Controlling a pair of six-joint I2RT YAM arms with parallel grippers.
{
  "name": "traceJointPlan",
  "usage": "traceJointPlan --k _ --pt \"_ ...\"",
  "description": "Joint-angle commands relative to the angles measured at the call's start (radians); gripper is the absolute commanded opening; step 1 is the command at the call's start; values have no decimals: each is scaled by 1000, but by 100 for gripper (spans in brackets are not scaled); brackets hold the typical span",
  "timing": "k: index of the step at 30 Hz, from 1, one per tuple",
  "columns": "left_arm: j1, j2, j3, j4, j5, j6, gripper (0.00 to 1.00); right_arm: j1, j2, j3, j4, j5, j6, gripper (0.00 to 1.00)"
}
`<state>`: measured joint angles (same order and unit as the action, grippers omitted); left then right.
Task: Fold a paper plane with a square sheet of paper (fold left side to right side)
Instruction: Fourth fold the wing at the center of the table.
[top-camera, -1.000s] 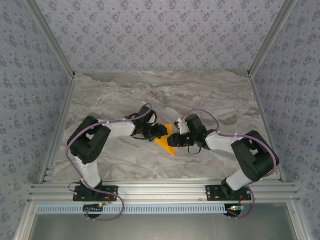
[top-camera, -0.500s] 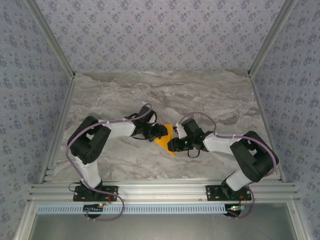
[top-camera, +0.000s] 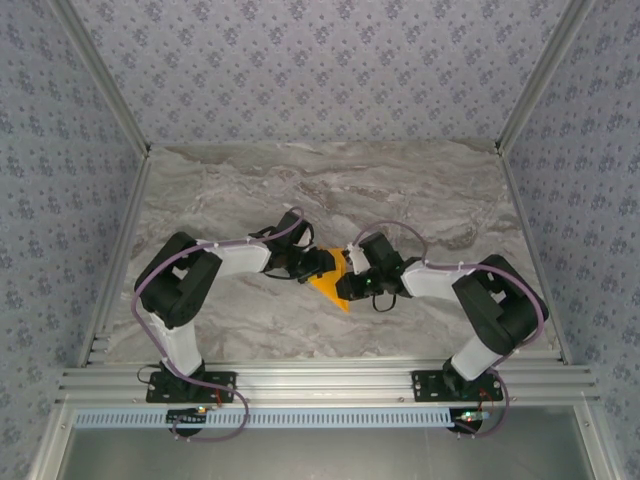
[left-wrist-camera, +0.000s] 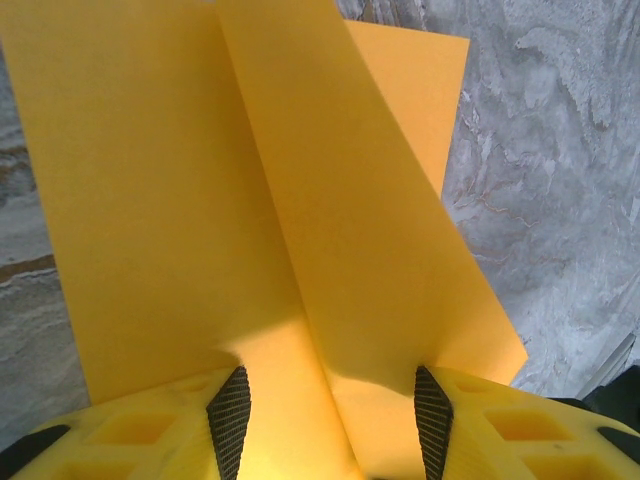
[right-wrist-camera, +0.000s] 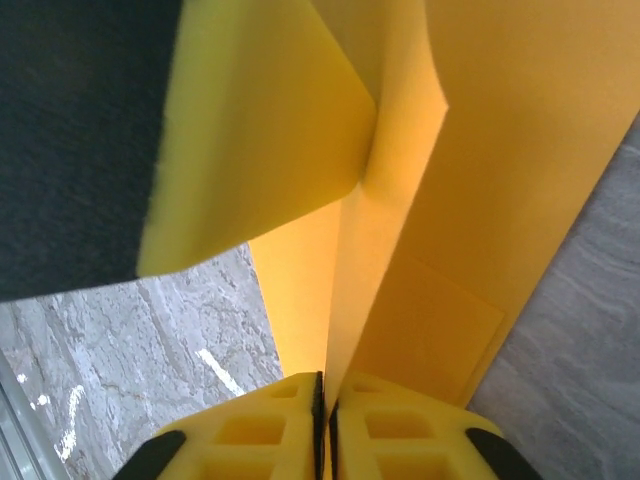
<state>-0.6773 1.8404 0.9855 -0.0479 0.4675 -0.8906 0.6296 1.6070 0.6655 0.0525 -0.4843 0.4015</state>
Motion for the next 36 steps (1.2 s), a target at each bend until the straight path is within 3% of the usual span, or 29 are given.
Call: traceJointPlan --k 1,14,20,30,36 --pt "-9 -4 -5 -27 -12 15 50 -9 14 19 5 -45 -22 9" --pt "-8 24 3 -32 -21 16 50 -54 24 -12 65 -131 7 9" --pt "-10 29 6 -34 -21 15 50 -61 4 -16 56 -143 7 15" --pt "-9 34 10 -35 -21 14 50 -105 -75 -30 34 -182 12 34" --pt "-9 31 12 -35 -21 15 50 -171 -101 -40 60 -216 57 37"
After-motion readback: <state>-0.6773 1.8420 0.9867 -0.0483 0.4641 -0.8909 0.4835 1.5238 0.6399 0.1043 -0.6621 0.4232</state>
